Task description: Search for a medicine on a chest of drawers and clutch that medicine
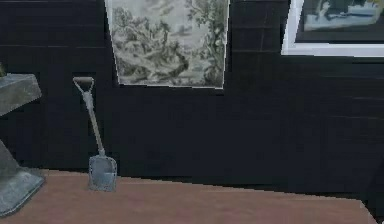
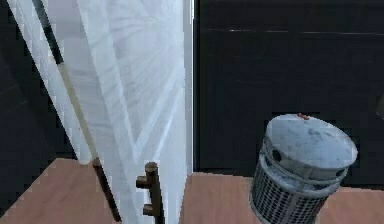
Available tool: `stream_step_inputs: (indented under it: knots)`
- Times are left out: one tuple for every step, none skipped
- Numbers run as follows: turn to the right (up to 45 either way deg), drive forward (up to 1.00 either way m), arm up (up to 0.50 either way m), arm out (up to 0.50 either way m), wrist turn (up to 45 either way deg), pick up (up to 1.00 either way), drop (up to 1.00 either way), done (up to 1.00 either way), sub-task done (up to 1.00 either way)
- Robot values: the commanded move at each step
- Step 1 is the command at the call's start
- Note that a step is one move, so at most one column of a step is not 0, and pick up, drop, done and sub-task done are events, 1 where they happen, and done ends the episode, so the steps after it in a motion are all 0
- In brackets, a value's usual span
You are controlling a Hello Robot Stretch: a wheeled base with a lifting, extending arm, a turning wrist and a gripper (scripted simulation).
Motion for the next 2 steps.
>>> stream_step_inputs:
  knots:
    - [0.0, 0.3, 0.0, 0.0, 0.0, 0.0, 0.0, 0.0, 0.0]
    - [42.0, 0.0, 0.0, 0.0, 0.0, 0.0, 0.0, 0.0, 0.0]
